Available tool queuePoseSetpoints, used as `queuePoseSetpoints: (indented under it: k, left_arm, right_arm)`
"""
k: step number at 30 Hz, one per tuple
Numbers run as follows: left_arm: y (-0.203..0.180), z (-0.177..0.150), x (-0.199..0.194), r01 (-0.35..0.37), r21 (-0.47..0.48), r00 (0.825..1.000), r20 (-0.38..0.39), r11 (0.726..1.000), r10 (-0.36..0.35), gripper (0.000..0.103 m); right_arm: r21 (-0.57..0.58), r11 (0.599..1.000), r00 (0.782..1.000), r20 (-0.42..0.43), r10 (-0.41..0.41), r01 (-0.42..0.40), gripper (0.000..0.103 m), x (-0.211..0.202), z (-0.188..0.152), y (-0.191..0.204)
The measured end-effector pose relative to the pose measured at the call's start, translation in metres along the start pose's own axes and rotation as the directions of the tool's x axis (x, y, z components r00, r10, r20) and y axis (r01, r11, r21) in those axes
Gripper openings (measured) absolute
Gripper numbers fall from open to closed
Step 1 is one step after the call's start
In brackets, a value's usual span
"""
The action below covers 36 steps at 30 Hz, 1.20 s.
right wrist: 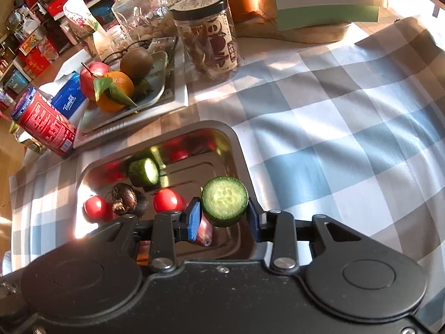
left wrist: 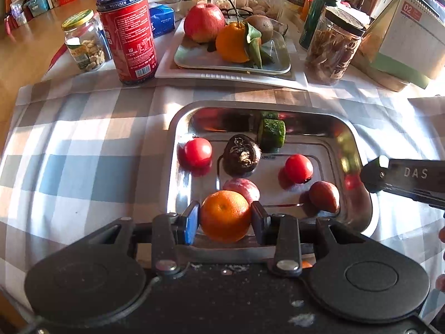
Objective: Organize fruits
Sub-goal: 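Open the right tool to drop the cucumber in the tray while the left tool releases the tangerine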
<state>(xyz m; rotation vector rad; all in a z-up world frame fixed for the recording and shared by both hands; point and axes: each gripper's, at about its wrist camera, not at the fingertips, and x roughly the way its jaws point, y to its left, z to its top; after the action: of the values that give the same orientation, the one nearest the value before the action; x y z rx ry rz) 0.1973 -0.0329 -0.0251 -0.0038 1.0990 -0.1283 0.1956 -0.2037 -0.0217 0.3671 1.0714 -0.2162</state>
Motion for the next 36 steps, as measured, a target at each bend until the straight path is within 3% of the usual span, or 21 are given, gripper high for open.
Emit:
queuePoseSetpoints:
  k: [9,36]
  left_arm:
    - [0.000,0.000,0.003,-0.025,0.004,1.000,-0.008,1.000,0.025,0.039]
    - [0.000,0.000,-0.012,-0.006,-0.015,1.000,-0.008,1.000,0.006,0.039]
  right_arm:
    - [-0.030,1.000,0.998,0.061,-0.008,0.010,0.047,-0.006,0.002,0.005]
    - [-0.091,0.995,0.998,0.050,-0.037,0.042,0.047,-0.009,-0.004,0.016]
